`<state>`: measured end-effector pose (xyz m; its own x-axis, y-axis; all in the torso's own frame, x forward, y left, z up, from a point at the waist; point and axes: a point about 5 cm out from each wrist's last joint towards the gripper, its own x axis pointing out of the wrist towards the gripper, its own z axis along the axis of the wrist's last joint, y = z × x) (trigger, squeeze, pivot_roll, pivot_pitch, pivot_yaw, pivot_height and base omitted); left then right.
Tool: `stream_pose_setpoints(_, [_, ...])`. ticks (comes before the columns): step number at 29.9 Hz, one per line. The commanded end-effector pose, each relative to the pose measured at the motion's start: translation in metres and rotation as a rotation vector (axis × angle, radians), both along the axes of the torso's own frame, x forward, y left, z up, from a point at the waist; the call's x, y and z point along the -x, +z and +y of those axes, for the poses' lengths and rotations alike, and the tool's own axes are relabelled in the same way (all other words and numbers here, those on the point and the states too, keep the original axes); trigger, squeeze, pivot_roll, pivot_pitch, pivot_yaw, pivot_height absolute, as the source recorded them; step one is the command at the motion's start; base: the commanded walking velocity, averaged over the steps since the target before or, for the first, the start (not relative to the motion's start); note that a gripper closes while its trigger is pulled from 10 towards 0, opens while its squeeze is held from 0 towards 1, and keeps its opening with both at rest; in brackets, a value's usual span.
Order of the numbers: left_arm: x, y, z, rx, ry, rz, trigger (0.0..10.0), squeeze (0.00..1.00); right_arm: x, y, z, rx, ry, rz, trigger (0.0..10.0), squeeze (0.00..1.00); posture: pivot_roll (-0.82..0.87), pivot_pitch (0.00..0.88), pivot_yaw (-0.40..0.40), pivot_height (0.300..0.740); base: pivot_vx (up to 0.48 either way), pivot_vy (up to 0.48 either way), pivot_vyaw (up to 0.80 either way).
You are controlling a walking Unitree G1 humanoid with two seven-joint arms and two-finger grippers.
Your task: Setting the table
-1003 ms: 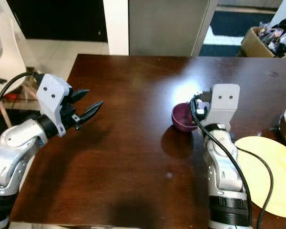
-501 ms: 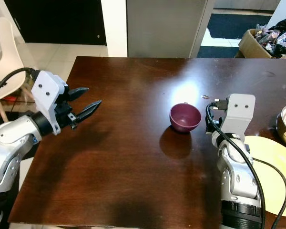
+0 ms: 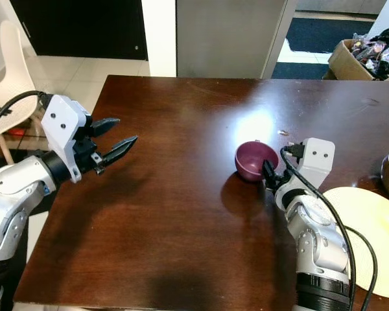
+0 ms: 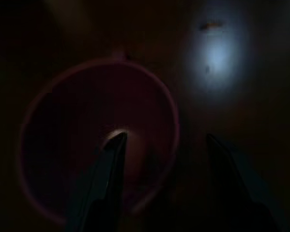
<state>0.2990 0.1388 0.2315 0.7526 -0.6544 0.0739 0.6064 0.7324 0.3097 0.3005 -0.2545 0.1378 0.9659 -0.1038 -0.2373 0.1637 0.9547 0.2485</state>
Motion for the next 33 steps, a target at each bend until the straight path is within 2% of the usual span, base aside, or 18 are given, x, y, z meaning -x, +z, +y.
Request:
stream_pose_setpoints(1, [0.001, 0.0, 0.002, -0.004, -0.002, 0.008, 10.0, 0.0, 0.001, -0.009, 0.0, -0.041, -0.001, 0.037, 10.0, 0.0, -0.12, 0.054, 0.088, 0.74, 0.0, 0.0, 0.0])
stream_pose_setpoints(5, [0.001, 0.0, 0.002, 0.001, -0.001, 0.008, 10.0, 0.0, -0.008, -0.026, 0.004, -0.137, -0.002, 0.088, 10.0, 0.0, -0.12, 0.054, 0.088, 0.74, 0.0, 0.0, 0.0])
stream_pose_setpoints(8, [0.001, 0.001, 0.002, 0.002, 0.001, 0.007, 10.0, 0.0, -0.01, -0.028, 0.006, -0.142, 0.006, 0.093, 9.5, 0.0, -0.12, 0.054, 0.088, 0.74, 0.0, 0.0, 0.0])
stream_pose_setpoints(9, [0.001, 0.001, 0.002, 0.004, 0.004, 0.007, 10.0, 0.0, -0.012, -0.029, 0.007, -0.147, 0.013, 0.092, 0.0, 0.0, -0.11, 0.052, 0.085, 0.74, 0.0, 0.0, 0.0])
stream_pose_setpoints(12, [0.001, 0.001, 0.002, 0.007, 0.009, 0.007, 10.0, 0.0, -0.016, -0.026, 0.009, -0.147, 0.036, 0.057, 0.0, 0.0, -0.11, 0.052, 0.085, 0.74, 0.0, 0.0, 0.0])
stream_pose_setpoints(16, [0.002, -0.001, 0.001, 0.012, 0.015, 0.012, 10.0, 0.0, -0.017, -0.009, 0.012, -0.167, 0.09, -0.072, 0.0, 0.0, -0.11, 0.053, 0.083, 0.74, 0.0, 0.0, 0.0])
stream_pose_setpoints(24, [0.001, -0.004, -0.001, 0.017, 0.023, 0.021, 10.0, 0.0, -0.015, 0.001, 0.013, -0.2, 0.106, -0.157, 0.0, 0.0, -0.12, 0.057, 0.087, 0.74, 0.0, 0.0, 0.0])
stream_pose_setpoints(29, [-0.002, -0.007, 0.001, 0.018, 0.065, 0.026, 10.0, 0.0, -0.013, 0.008, 0.018, -0.244, 0.114, -0.211, 0.0, 0.0, -0.12, 0.058, 0.087, 0.74, 0.0, 0.0, 0.0])
stream_pose_setpoints(30, [-0.003, -0.008, 0.002, 0.021, 0.09, 0.027, 10.0, 0.0, -0.012, 0.011, 0.02, -0.256, 0.117, -0.231, 0.0, 0.0, -0.12, 0.058, 0.087, 0.74, 0.0, 0.0, 0.0])
stream_pose_setpoints(31, [-0.008, -0.011, 0.006, 0.041, 0.174, 0.03, 10.0, 0.0, -0.011, 0.02, 0.027, -0.271, 0.121, -0.288, 0.0, 0.0, -0.11, 0.06, 0.087, 0.74, 0.0, 0.0, 0.0])
stream_pose_setpoints(33, [-0.013, -0.013, 0.01, 0.064, 0.275, 0.035, 10.0, 0.0, -0.008, 0.031, 0.034, -0.285, 0.124, -0.36, 0.0, 0.0, -0.11, 0.06, 0.087, 0.74, 0.0, 0.0, 0.0])
